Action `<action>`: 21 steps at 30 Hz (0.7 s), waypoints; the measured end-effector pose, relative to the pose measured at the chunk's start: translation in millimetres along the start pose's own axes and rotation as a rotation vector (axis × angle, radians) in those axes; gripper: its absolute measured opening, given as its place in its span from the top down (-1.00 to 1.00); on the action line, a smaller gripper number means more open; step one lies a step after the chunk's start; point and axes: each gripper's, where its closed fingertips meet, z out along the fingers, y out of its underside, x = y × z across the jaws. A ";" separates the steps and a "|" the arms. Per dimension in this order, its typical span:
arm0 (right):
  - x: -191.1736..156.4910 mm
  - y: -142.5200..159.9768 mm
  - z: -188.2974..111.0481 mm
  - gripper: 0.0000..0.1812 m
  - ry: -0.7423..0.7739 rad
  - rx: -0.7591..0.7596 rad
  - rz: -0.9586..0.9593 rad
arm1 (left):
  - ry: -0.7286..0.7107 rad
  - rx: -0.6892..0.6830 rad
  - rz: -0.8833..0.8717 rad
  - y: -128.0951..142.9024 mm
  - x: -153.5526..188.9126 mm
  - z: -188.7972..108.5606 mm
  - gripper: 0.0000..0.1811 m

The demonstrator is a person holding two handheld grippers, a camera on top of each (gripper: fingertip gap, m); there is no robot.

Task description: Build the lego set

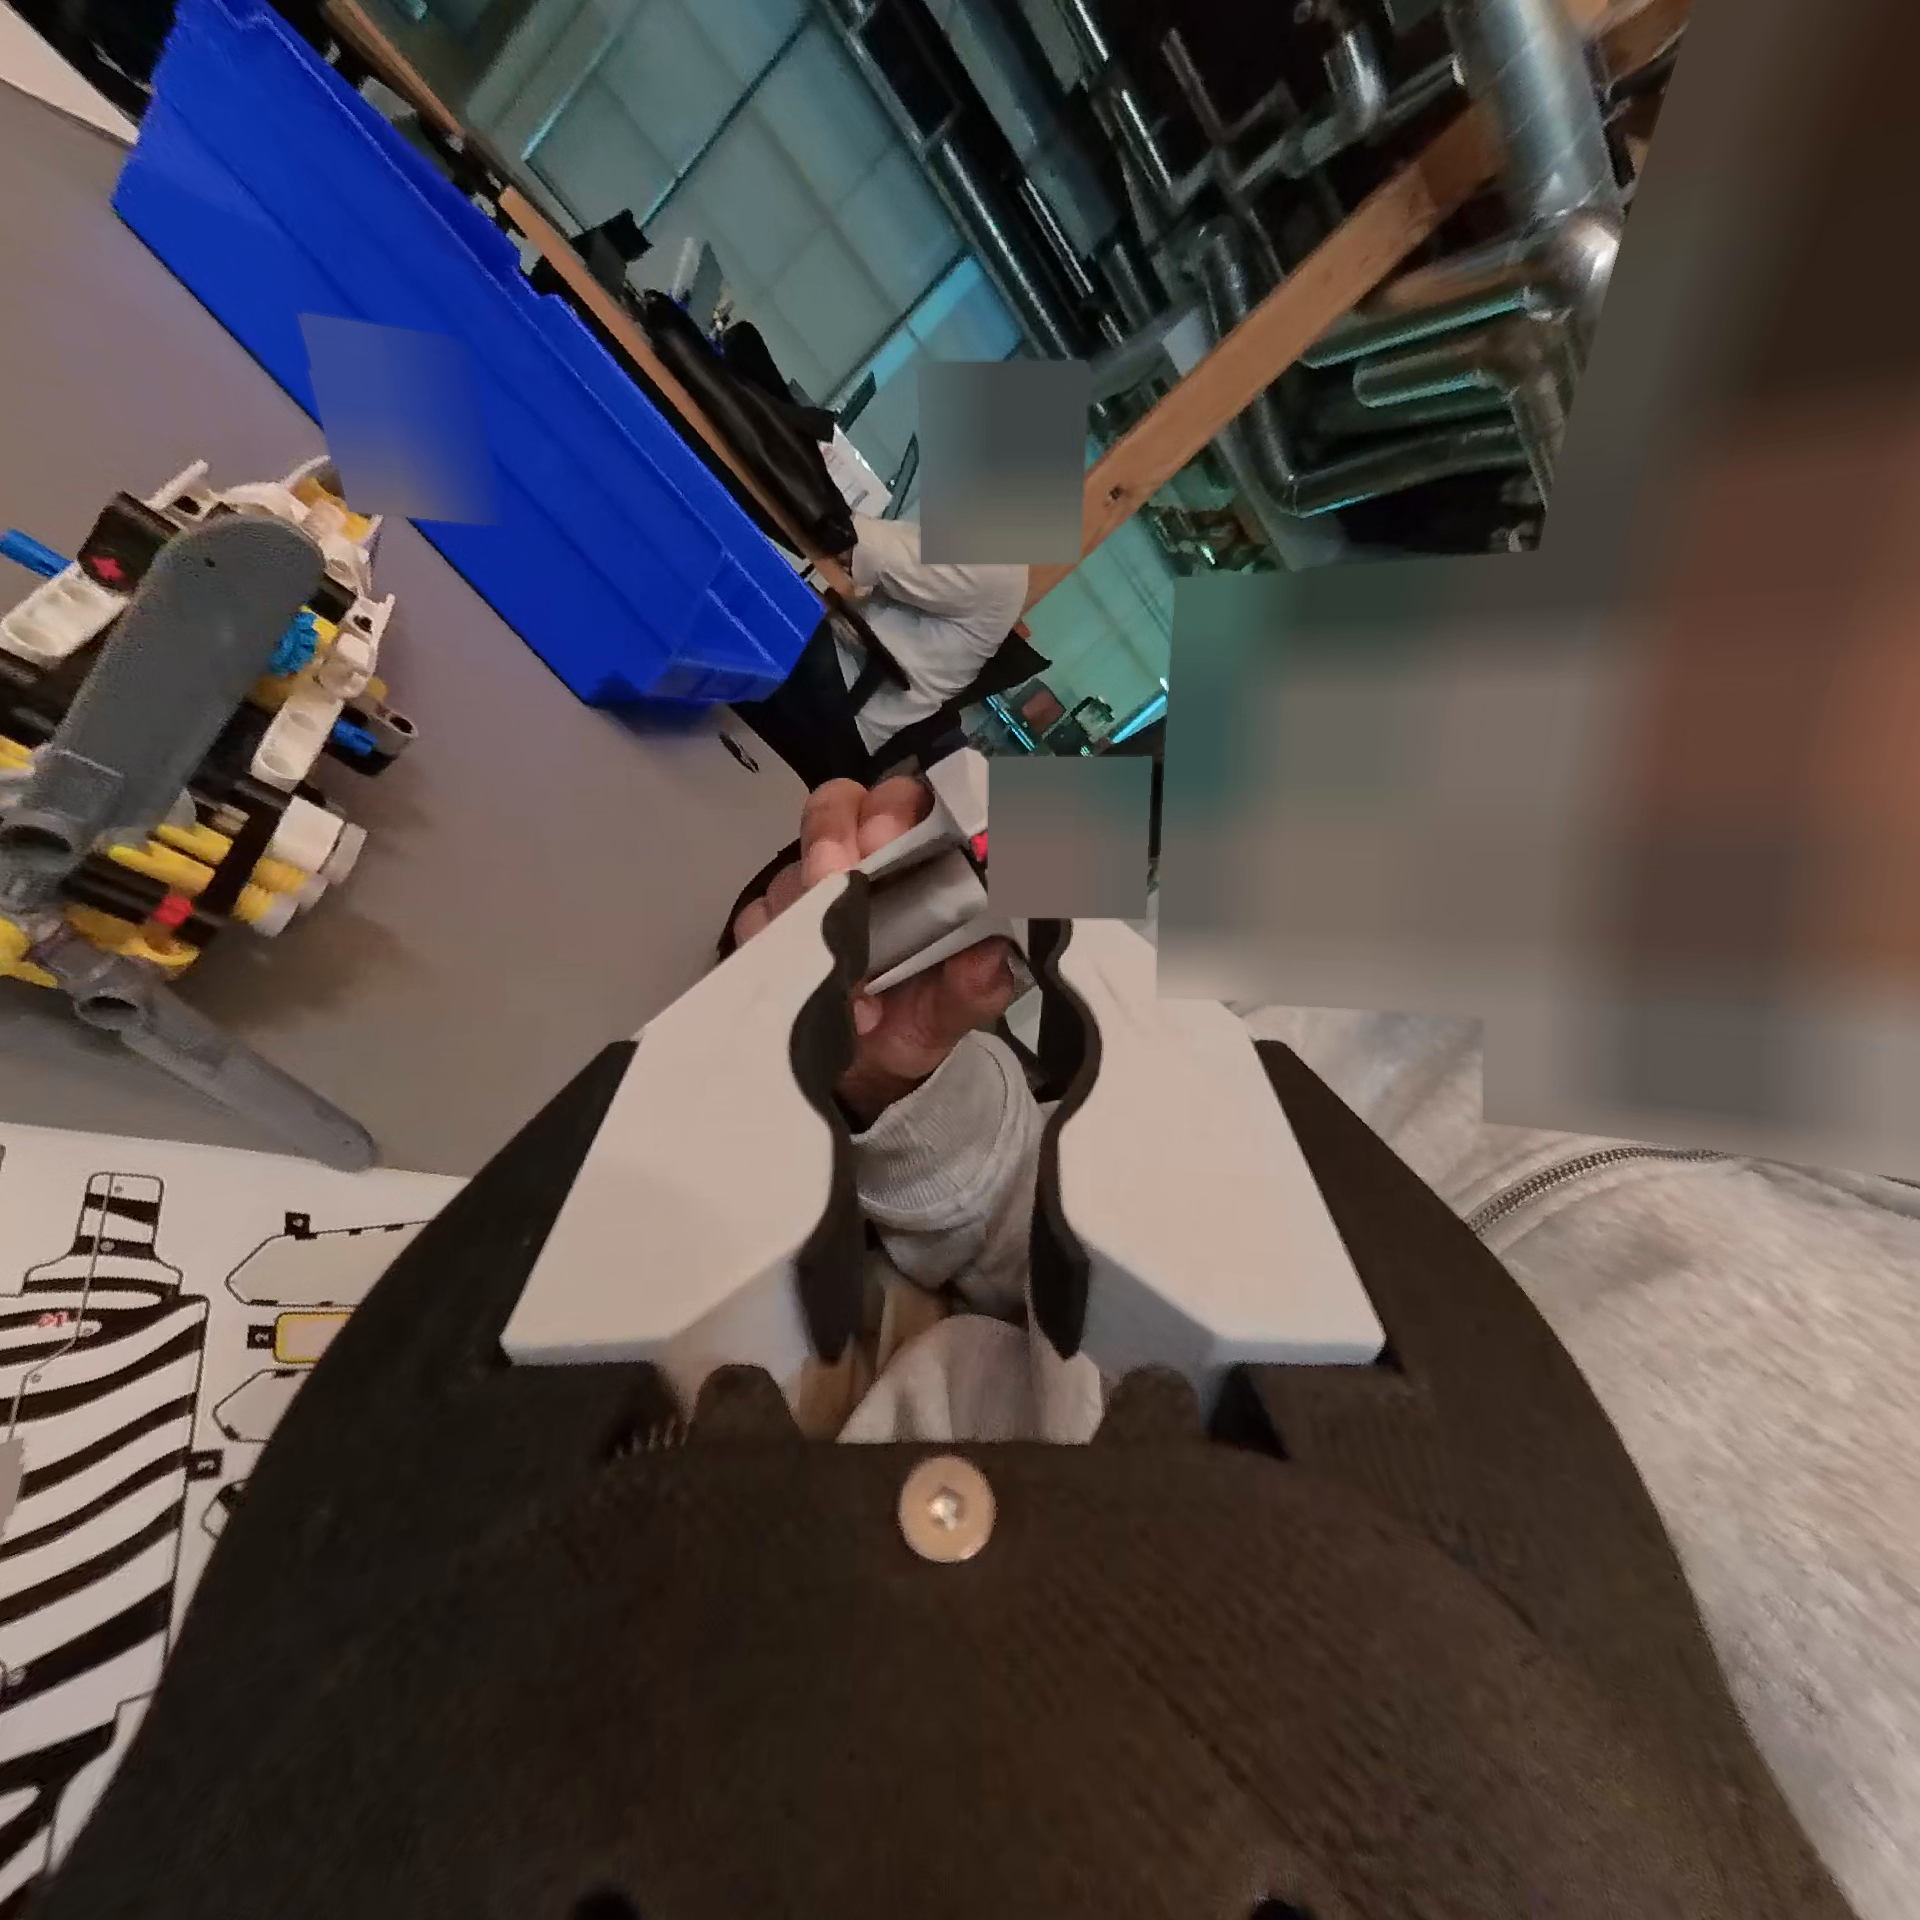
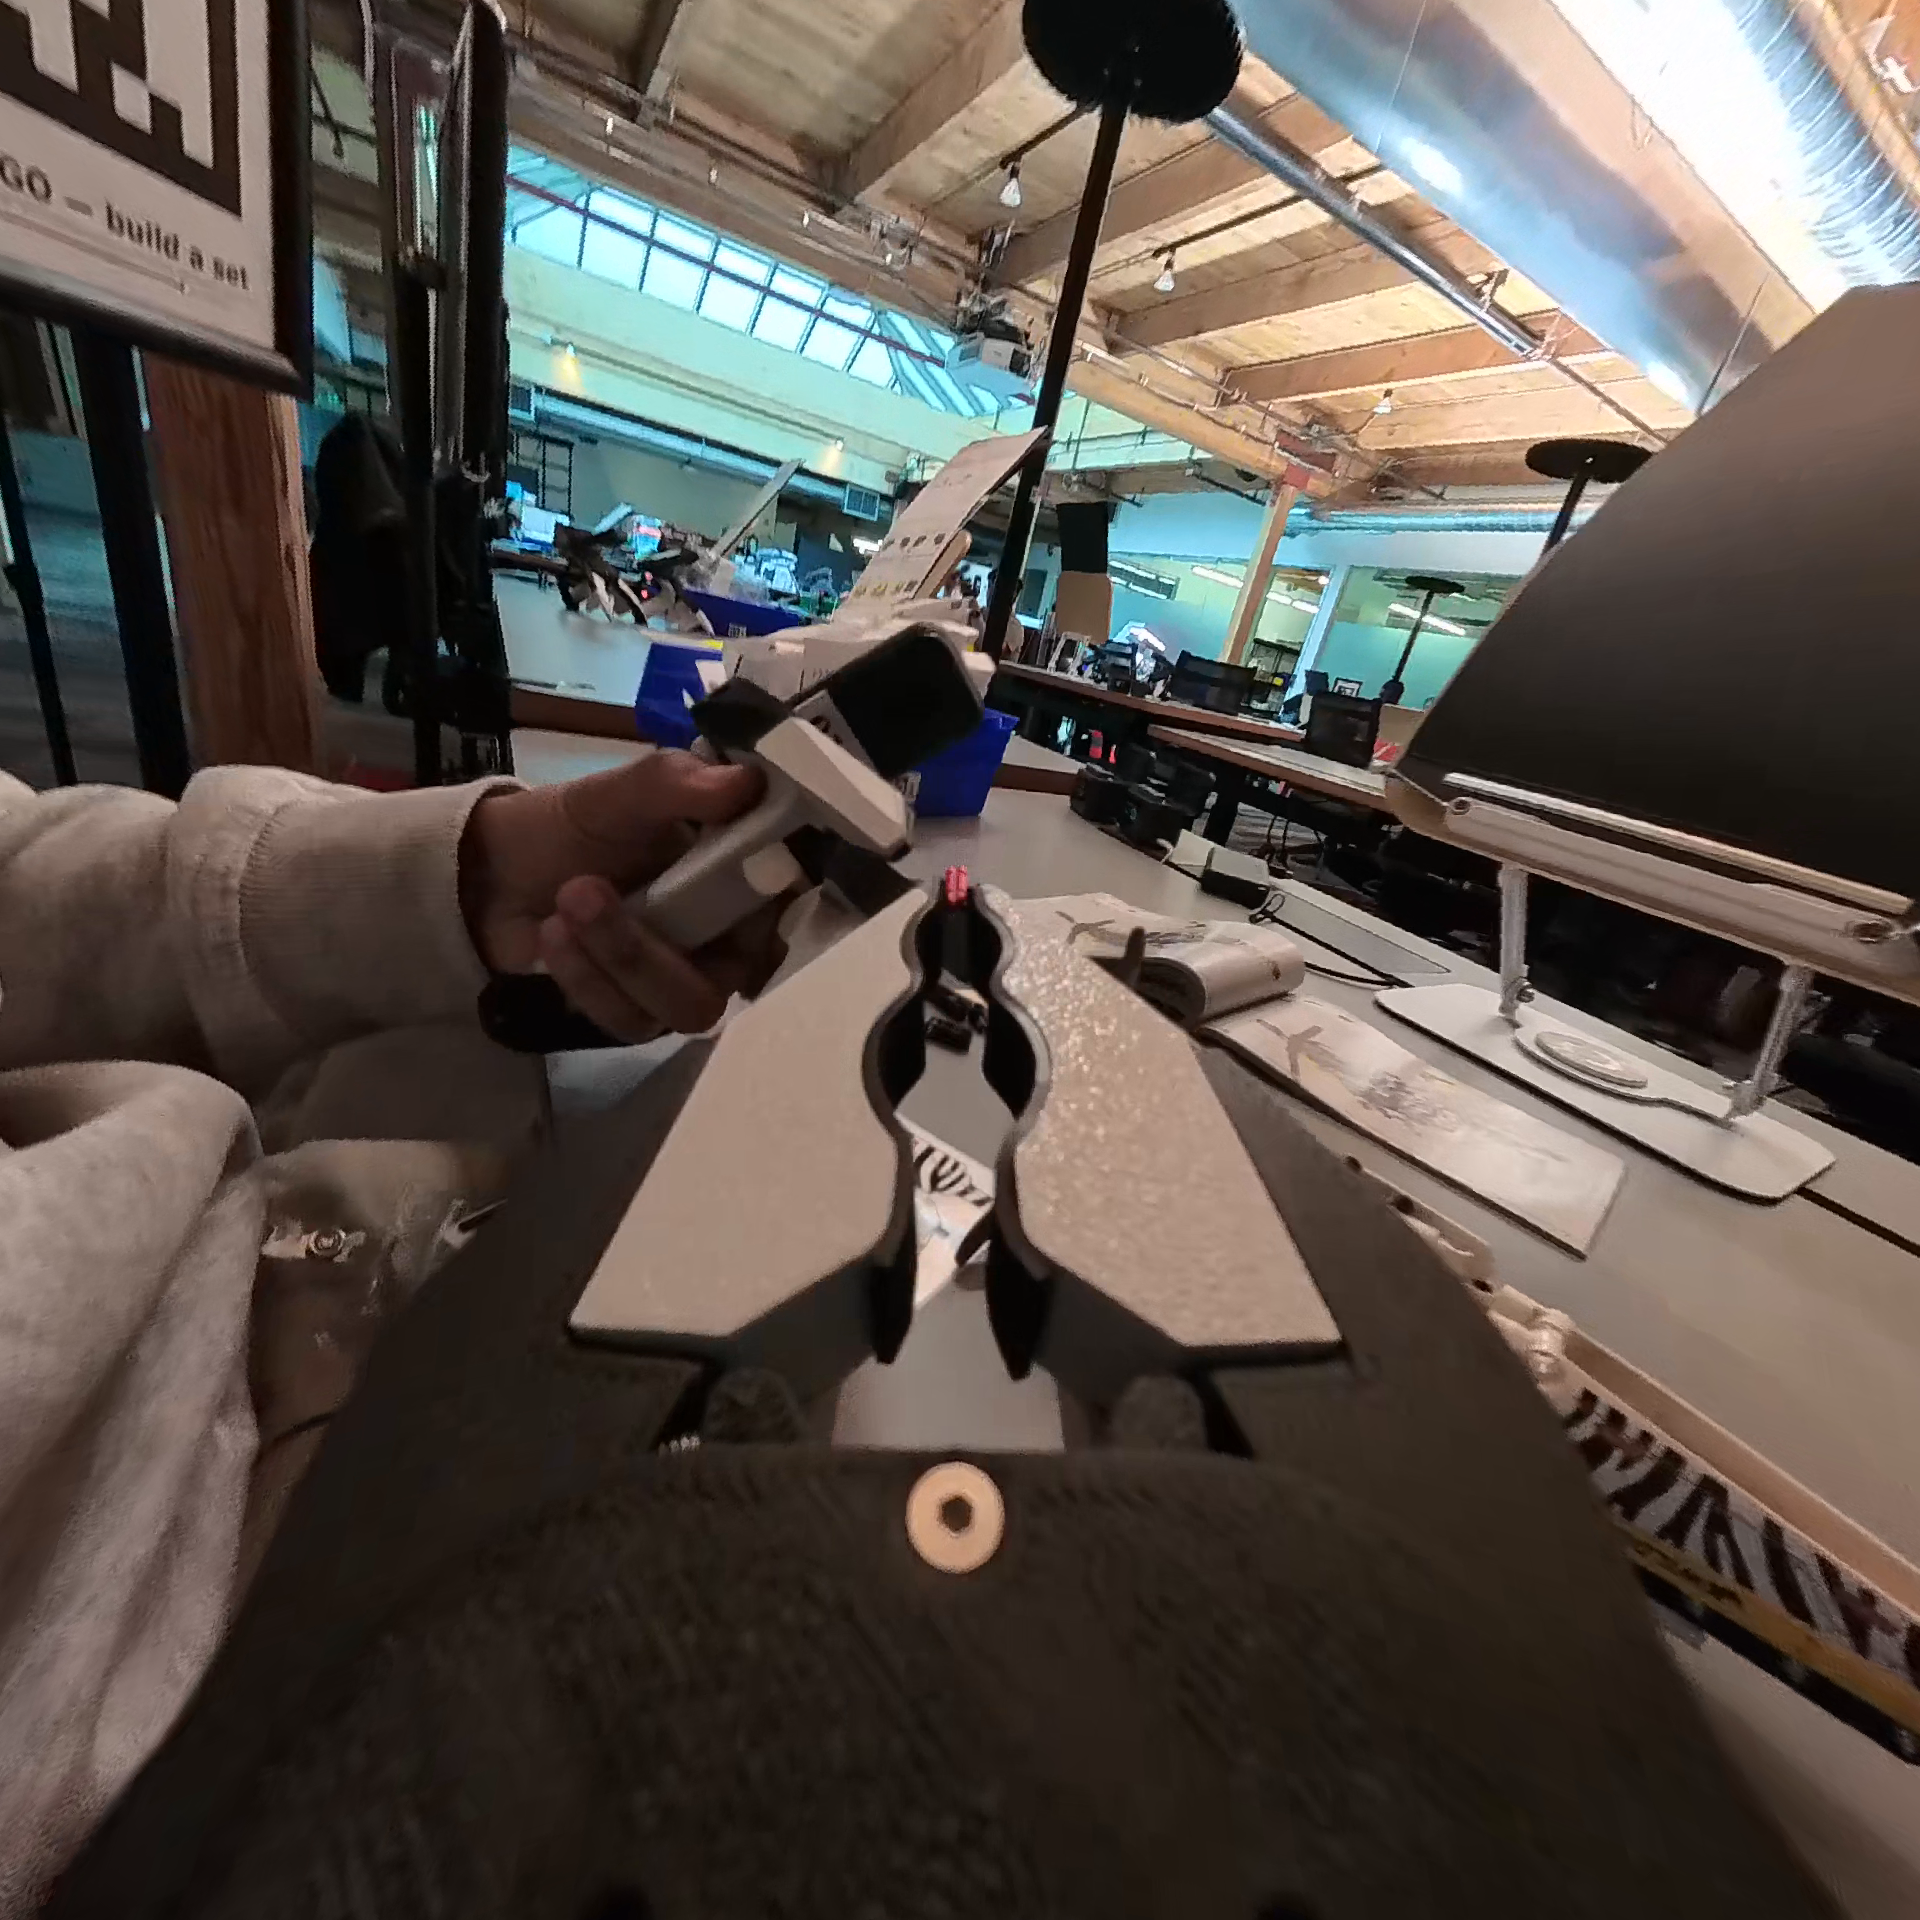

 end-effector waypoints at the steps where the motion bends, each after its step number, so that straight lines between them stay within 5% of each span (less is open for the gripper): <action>1: -1.9 1.6 1.6 0.99 -0.004 -0.010 -0.010 | 0.005 0.001 0.002 0.4 0.4 0.5 0.74; 7: -5.7 6.4 5.1 0.99 -0.013 -0.029 -0.023 | 0.041 0.023 0.012 -1.1 3.2 -4.1 0.98; 21: -9.1 7.5 6.4 0.99 -0.017 -0.024 -0.057 | 0.037 -0.001 0.027 4.3 4.5 -3.6 0.99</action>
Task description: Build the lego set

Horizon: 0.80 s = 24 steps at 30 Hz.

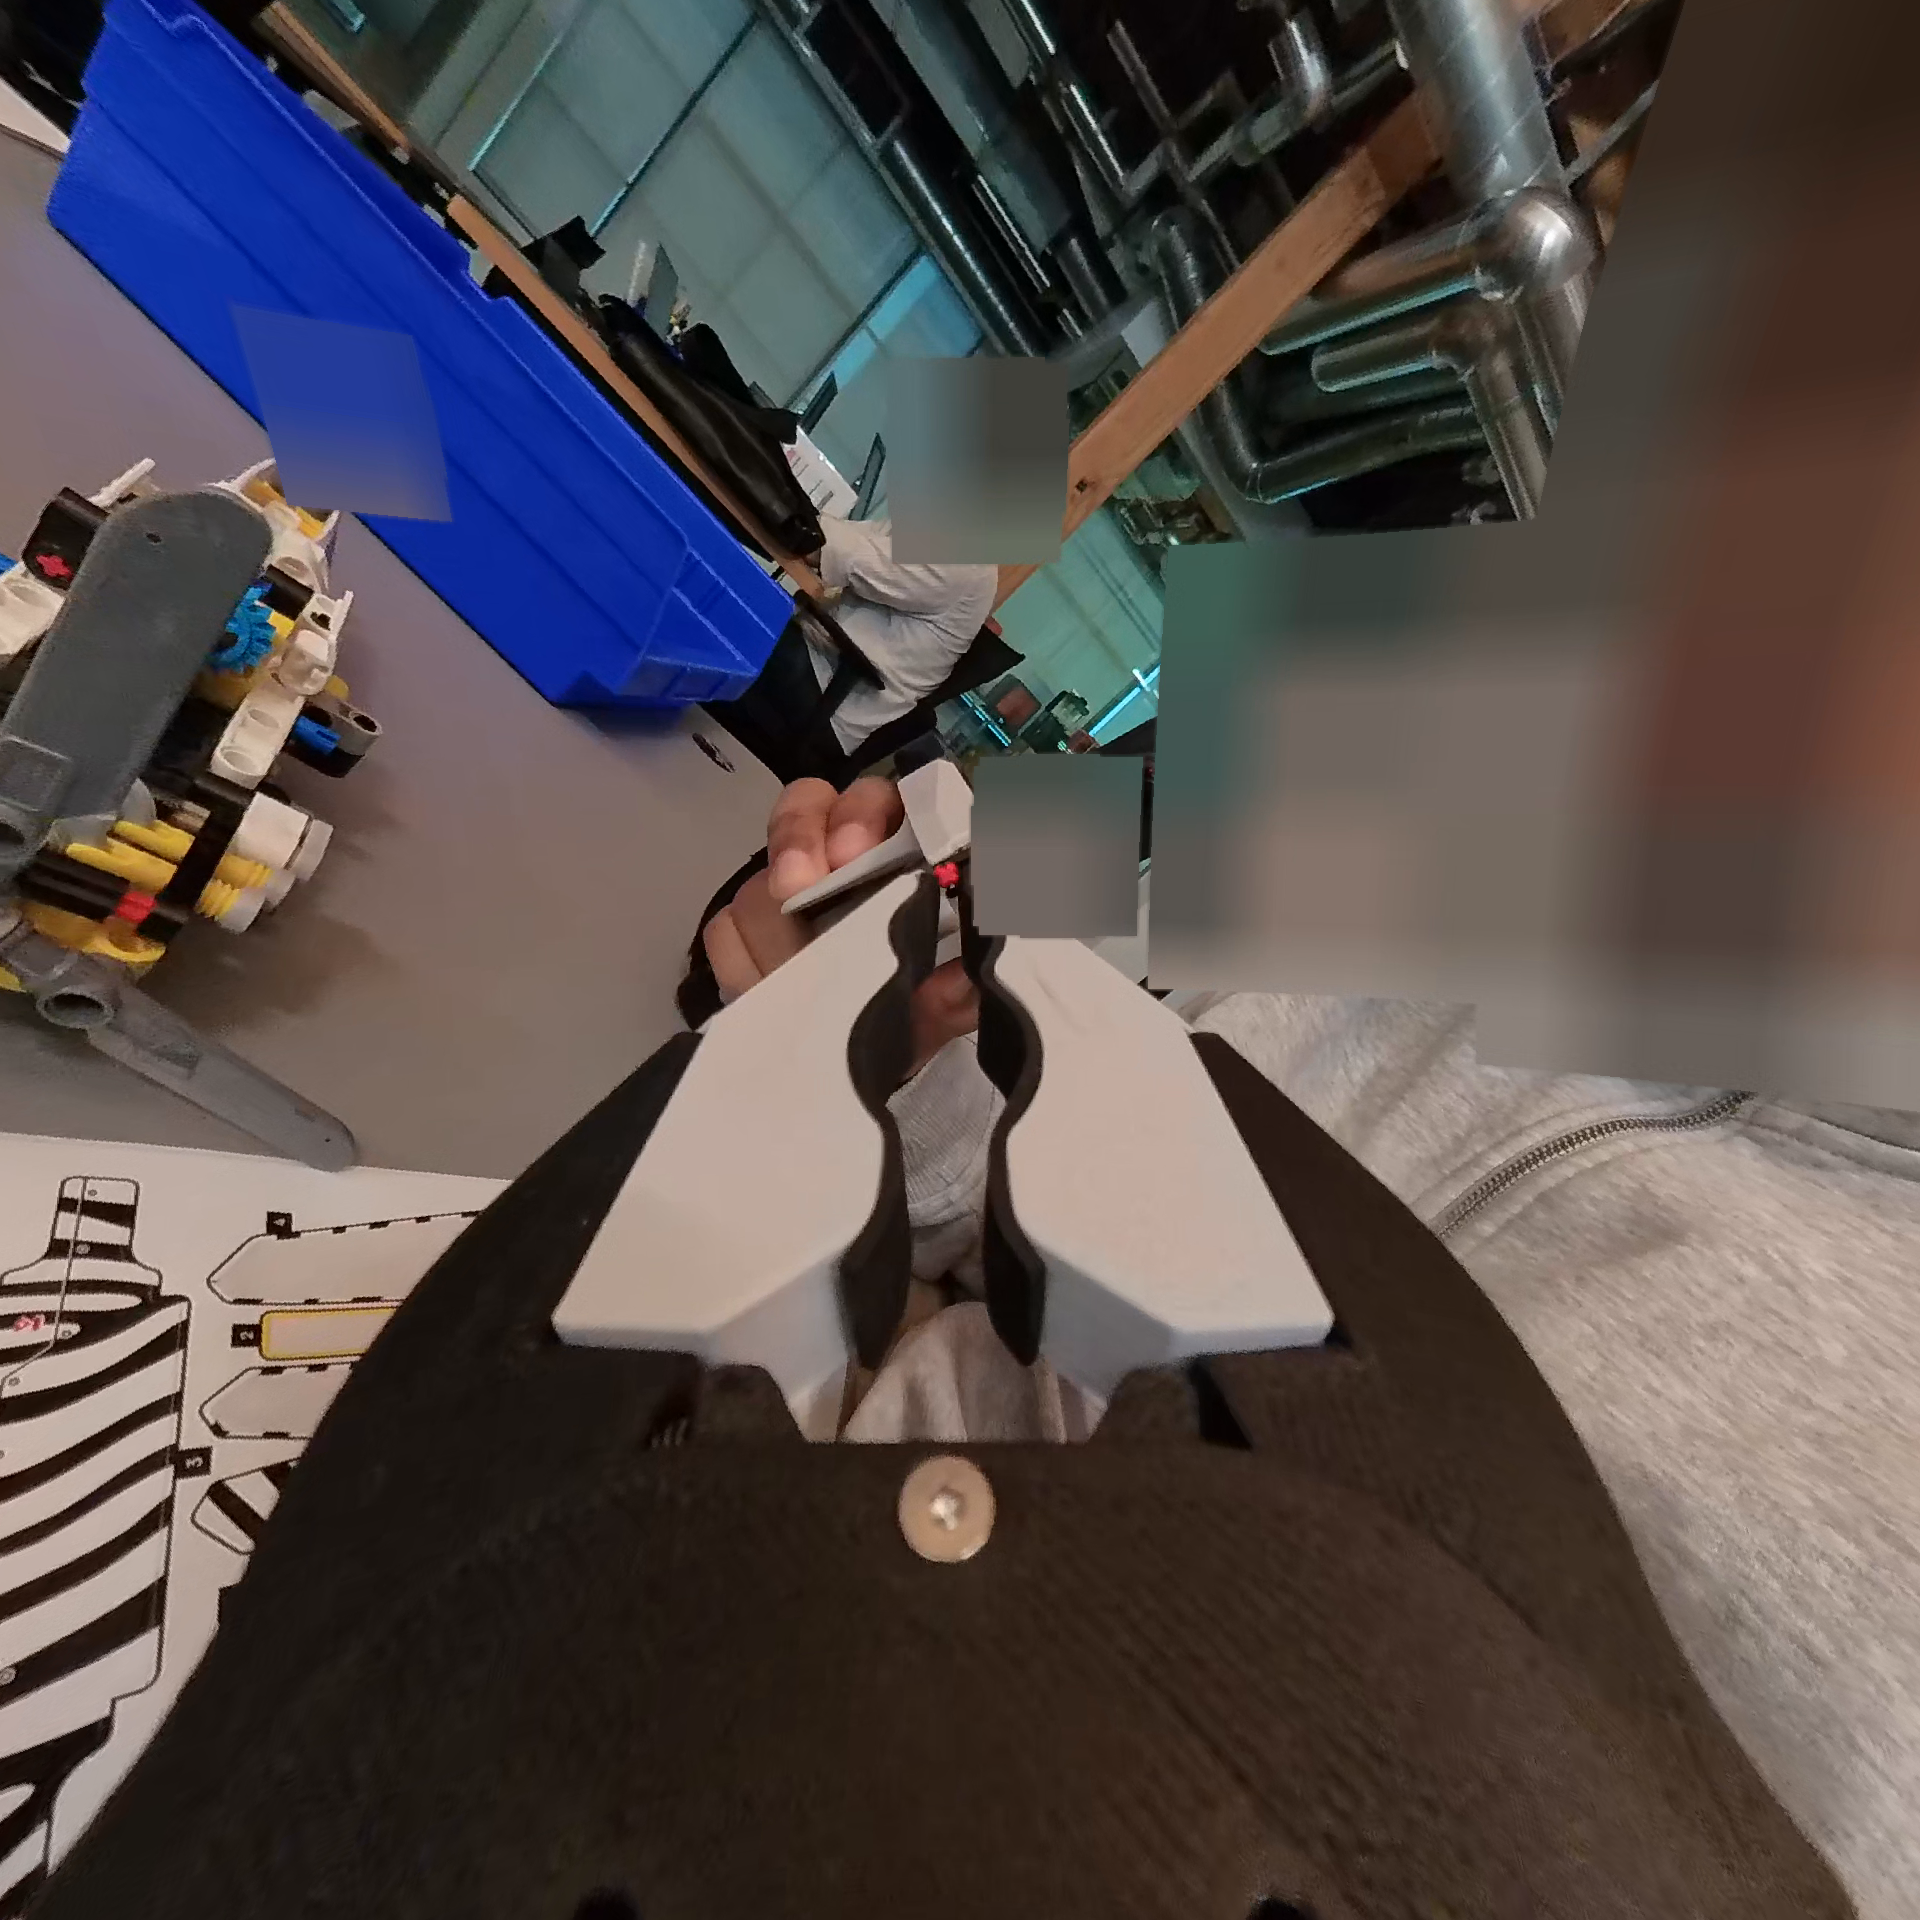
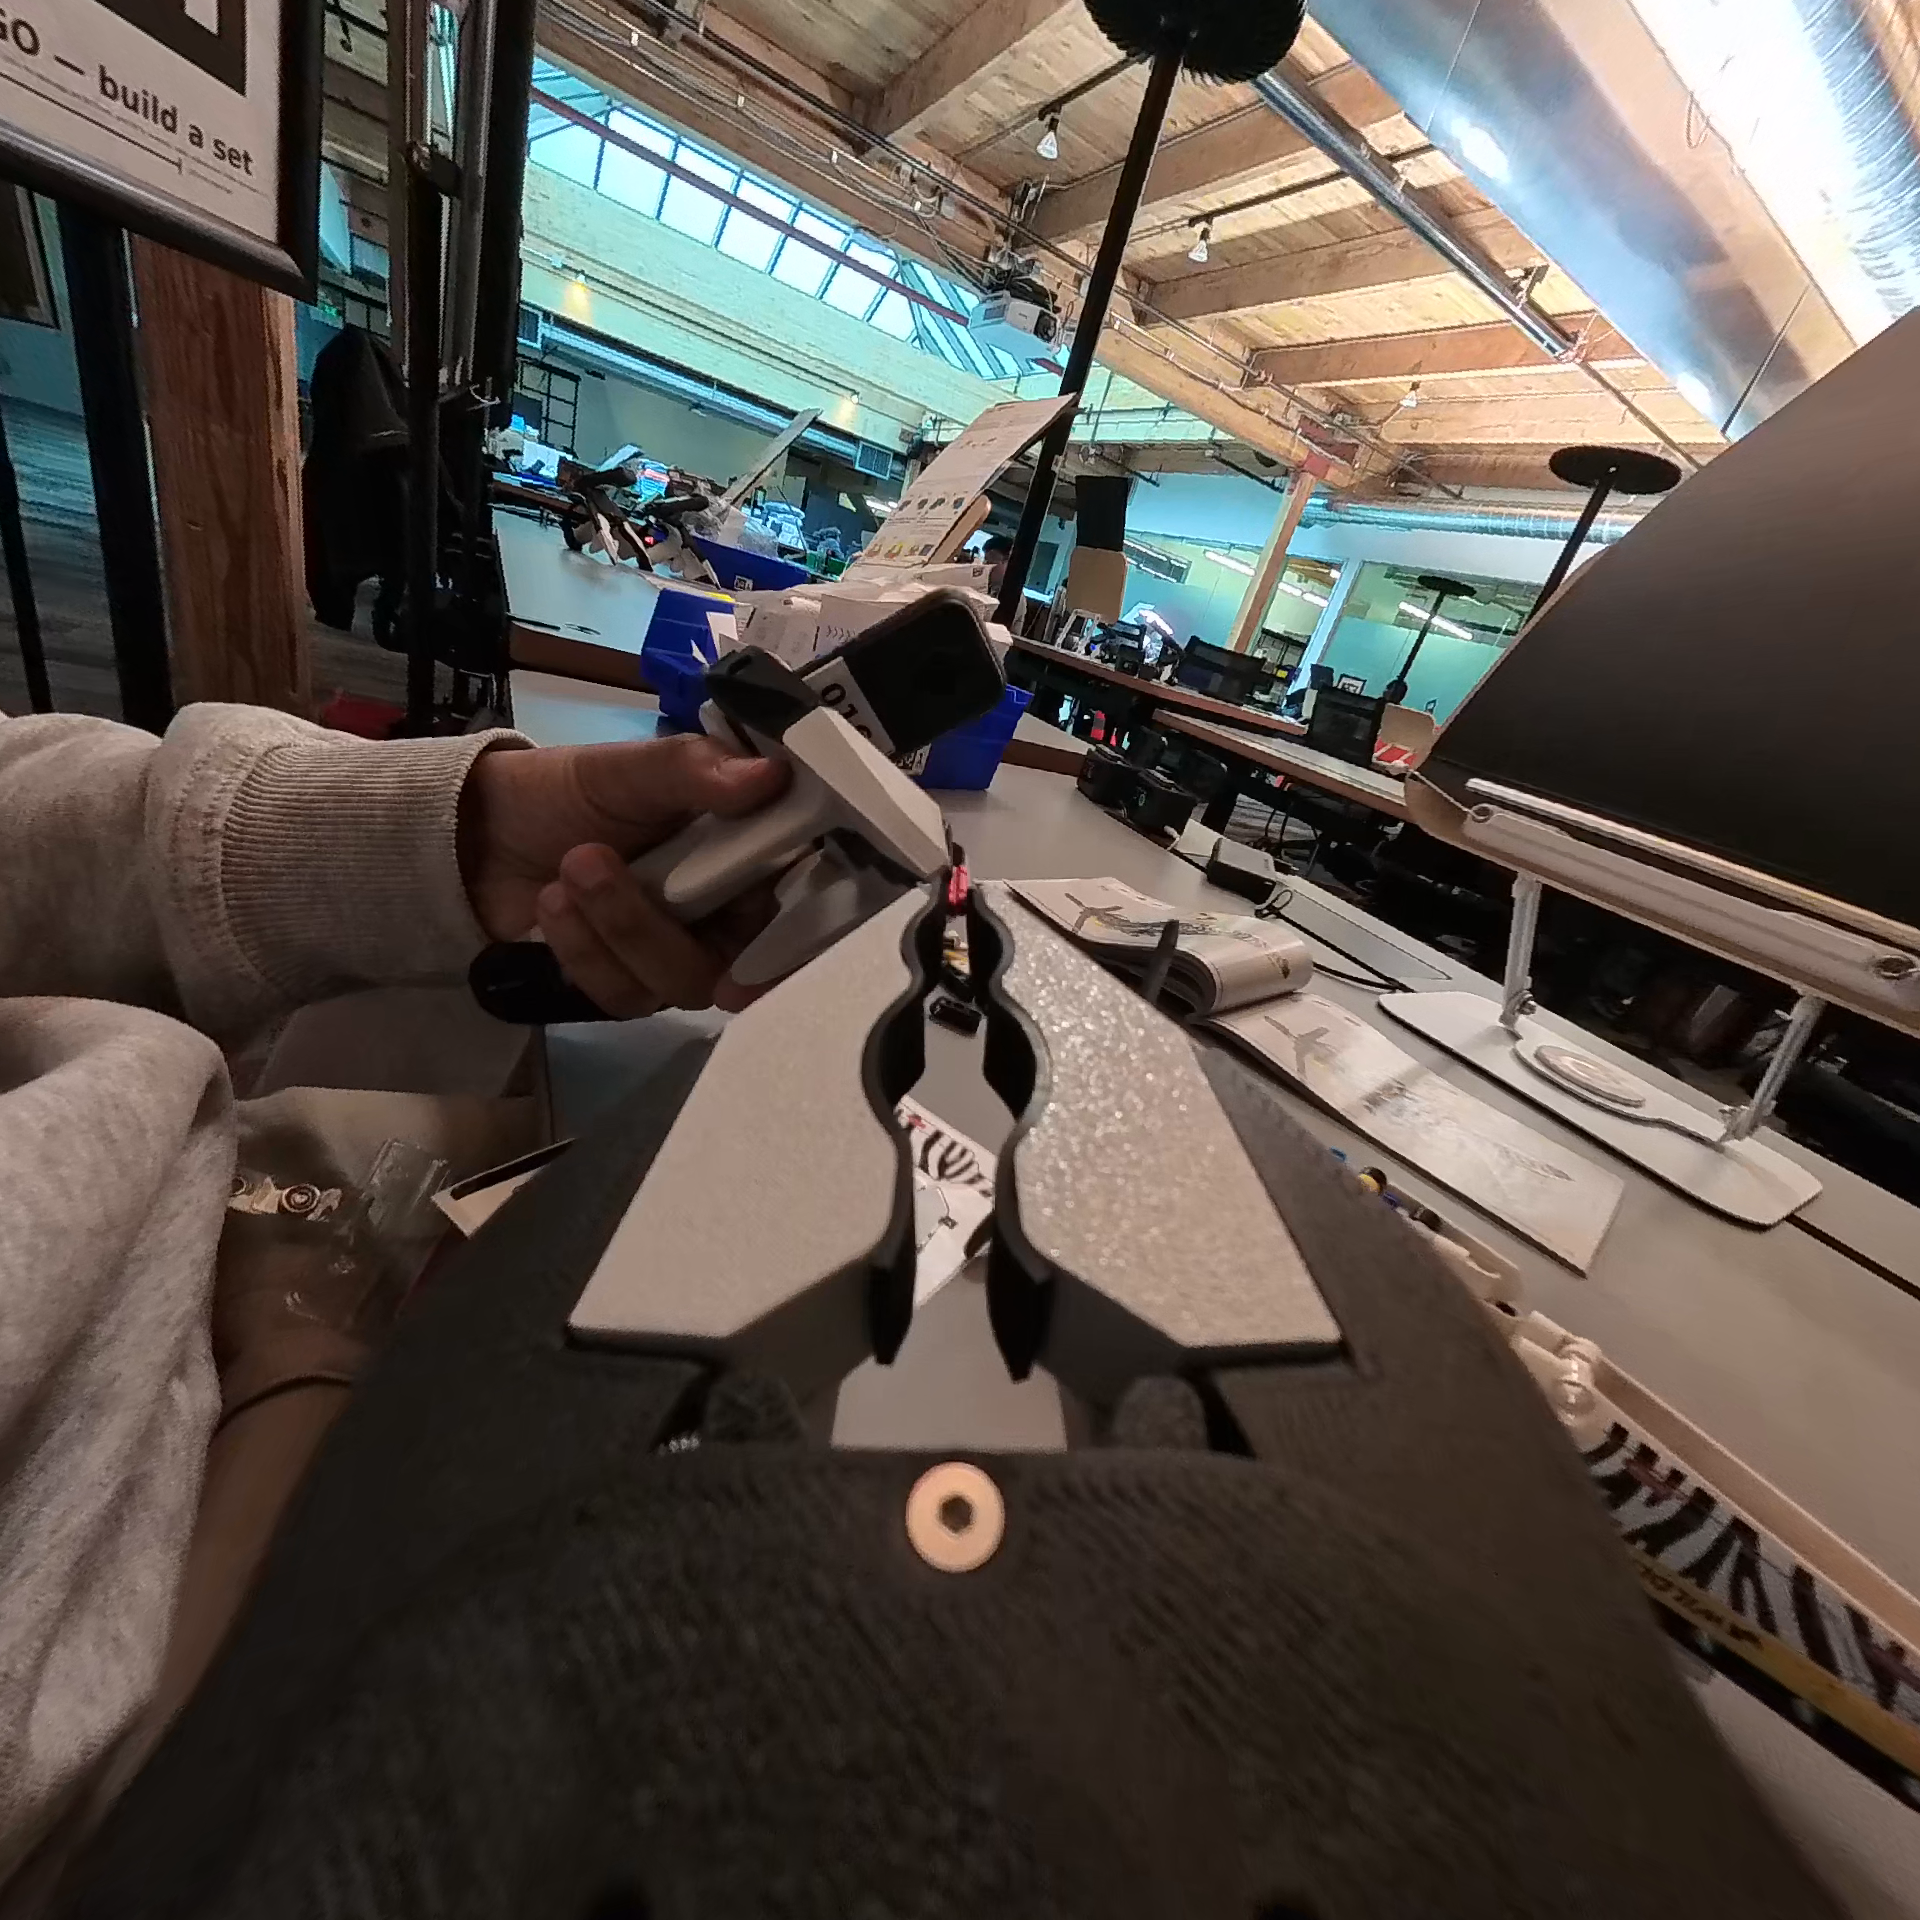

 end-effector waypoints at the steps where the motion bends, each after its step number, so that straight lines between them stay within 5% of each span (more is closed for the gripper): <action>1: -0.5 -0.7 -0.1 0.99 -0.002 0.007 -0.004 | 0.004 -0.002 0.000 0.2 0.8 -0.2 0.99; 24: -5.5 -2.5 0.5 0.98 -0.022 0.024 -0.007 | 0.036 -0.005 -0.018 1.9 1.4 -1.9 0.99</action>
